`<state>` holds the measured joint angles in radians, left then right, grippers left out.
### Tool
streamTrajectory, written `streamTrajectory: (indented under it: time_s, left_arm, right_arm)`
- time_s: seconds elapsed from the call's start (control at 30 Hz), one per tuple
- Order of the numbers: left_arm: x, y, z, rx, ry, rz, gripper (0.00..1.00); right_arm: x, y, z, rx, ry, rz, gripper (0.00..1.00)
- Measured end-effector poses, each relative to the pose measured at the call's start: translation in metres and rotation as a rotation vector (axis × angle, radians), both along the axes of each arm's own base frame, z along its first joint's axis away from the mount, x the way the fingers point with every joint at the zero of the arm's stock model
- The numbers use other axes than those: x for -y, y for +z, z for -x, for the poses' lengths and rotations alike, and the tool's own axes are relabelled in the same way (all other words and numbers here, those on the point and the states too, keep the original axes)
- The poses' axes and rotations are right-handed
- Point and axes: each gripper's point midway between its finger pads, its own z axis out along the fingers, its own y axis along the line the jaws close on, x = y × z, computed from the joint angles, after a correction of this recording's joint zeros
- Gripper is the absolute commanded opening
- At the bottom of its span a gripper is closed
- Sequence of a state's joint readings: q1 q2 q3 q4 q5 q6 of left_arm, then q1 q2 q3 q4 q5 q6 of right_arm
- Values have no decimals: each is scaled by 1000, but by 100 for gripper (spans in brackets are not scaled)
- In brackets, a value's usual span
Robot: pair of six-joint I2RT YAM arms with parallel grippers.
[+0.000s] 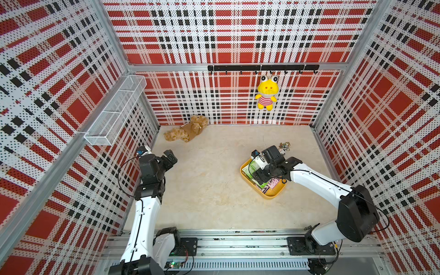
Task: Put the pocket tissues into the storage box
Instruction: Place the pocket tissues in the storage box, then reset both arms
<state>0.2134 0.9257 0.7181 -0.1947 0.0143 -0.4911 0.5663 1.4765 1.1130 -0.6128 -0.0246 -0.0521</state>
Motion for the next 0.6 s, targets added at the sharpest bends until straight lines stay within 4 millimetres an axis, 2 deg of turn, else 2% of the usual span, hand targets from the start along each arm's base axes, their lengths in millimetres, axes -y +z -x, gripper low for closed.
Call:
streamTrajectory:
  time_s: [0.03, 0.1, 0.2, 0.3, 0.47, 0.6]
  left_arm:
    - [0, 0, 0, 0, 0, 0, 99]
    - [0, 0, 0, 1, 0, 0, 99]
    - [3, 2, -2, 7, -10, -4, 99]
    - [9, 9, -6, 31, -26, -21, 99]
    - [21, 20, -16, 72, -51, -67, 99]
    - [36, 18, -27, 66, -70, -113, 99]
  right_arm:
    - [-2, 16, -3, 32, -1, -20, 97]
    - [-5, 49, -9, 99, -6, -63, 100]
    - [-6, 93, -13, 191, -18, -121, 100]
    - [-3, 129, -14, 269, -40, -164, 100]
    - [9, 173, -17, 384, -105, -222, 100]
    - [30, 196, -22, 458, -189, -242, 100]
